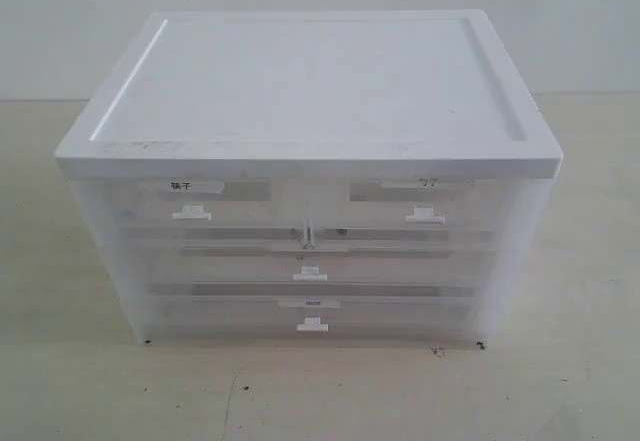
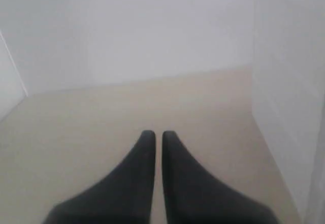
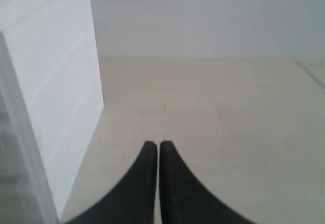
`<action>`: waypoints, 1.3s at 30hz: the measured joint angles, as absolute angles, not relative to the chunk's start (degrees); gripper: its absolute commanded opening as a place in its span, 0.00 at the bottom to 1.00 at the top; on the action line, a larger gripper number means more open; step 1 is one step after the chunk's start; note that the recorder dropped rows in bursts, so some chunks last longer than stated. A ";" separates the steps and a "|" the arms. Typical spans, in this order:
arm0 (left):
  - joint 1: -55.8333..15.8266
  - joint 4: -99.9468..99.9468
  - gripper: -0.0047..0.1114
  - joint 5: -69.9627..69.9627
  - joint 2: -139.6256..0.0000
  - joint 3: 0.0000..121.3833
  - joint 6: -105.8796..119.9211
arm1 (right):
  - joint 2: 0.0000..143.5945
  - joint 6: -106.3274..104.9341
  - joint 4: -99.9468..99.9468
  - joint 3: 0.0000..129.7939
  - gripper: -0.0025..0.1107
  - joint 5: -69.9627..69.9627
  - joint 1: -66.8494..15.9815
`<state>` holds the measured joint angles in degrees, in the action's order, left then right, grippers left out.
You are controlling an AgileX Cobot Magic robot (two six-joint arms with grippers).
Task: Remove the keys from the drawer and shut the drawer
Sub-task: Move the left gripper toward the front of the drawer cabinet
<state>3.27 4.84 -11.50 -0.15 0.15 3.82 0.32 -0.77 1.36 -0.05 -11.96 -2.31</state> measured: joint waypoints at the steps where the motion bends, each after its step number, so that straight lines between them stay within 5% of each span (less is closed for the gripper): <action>1: 3.27 2.35 0.08 -7.75 -0.15 0.15 3.82 | 0.32 0.00 1.78 -0.05 0.02 -8.28 -2.31; 9: 3.27 -6.62 0.08 13.67 -0.15 0.15 -20.70 | 0.23 19.10 2.57 -0.05 0.02 22.89 -2.31; 13: 2.81 19.21 0.08 15.13 -0.15 0.26 -47.16 | 0.58 40.30 -17.81 3.46 0.02 22.27 -2.31; 19: 1.83 63.98 0.08 44.47 -14.37 8.67 -78.39 | 16.24 77.80 -64.63 14.77 0.02 34.24 -2.31; 23: 1.84 74.86 0.08 53.92 -29.09 9.97 -77.50 | 30.63 79.46 -77.38 15.95 0.02 50.30 -2.31; 31: 0.83 73.92 0.08 62.36 -54.87 6.83 -55.10 | 51.66 67.85 -80.37 15.95 0.02 57.25 -2.31; 39: -16.20 56.31 0.08 64.66 -79.53 6.30 -21.77 | 64.54 51.78 -74.92 15.95 0.02 59.07 -2.31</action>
<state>-16.20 56.31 64.66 -79.53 6.30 -21.77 64.54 51.78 -74.92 15.95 59.07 -2.31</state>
